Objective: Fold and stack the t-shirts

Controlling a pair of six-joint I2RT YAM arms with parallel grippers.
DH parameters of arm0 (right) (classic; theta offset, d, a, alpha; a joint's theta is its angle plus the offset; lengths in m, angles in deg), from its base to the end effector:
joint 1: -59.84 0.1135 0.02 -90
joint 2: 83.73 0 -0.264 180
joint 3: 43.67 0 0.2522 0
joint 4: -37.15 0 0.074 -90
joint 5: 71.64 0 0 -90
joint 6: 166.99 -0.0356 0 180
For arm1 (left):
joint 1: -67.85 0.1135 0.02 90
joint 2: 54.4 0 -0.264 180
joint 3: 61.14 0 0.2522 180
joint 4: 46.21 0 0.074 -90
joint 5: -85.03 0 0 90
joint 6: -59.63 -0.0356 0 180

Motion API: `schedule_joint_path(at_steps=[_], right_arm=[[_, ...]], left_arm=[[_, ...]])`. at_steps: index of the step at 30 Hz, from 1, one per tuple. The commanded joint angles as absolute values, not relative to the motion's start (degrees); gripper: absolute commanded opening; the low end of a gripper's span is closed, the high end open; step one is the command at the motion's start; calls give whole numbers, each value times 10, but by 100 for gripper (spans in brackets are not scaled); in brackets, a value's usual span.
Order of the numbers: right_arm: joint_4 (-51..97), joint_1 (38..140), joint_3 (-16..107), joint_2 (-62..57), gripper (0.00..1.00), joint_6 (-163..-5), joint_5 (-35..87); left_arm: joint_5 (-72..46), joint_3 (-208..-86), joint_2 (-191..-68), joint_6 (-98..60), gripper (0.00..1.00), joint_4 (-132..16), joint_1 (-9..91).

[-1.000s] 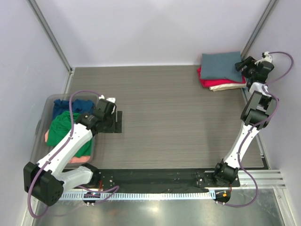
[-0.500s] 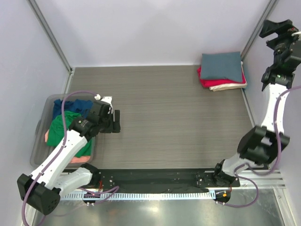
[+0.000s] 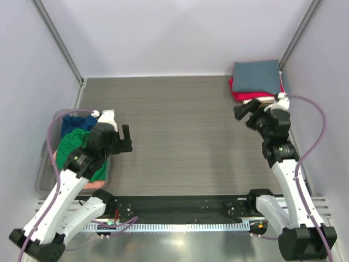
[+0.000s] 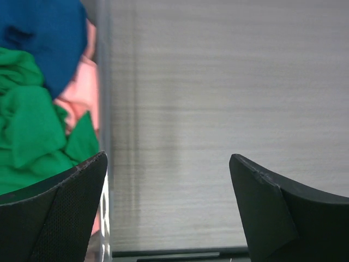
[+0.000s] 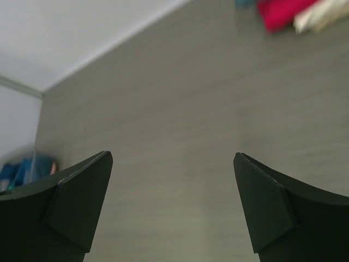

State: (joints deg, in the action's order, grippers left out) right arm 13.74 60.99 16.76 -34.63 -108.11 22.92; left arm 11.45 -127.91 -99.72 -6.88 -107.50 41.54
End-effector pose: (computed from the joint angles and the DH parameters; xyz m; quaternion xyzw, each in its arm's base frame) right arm 0.2014 0.0069 0.3397 0.1767 0.7570 0.2043 0.5949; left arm 0.1408 -0.0584 0.3242 -0.0385 0.8977 -0.0593 0.4350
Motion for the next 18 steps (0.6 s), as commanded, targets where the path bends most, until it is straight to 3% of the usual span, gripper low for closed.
schedule_joint_path(at_steps=[1,3,10,16,18], right_arm=[[99,615,101,-408,100,-1123,349],[98,617,68,-427,100,-1139,385],[66,617,-10,-521,100,-1135,389],[40,619,-9,-545,100,-1183,339],[15,635,9,-550,100,-1187,264]], left_arm=[[204,-1274,-930,-68,95,-1041,413],[233,-1263,-880,-65,100,-1035,414],[262,-1227,-763,-76,100,-1008,413],[327,-1212,-716,-63,100,-1011,414],[352,-1217,-722,-52,100,-1025,413]])
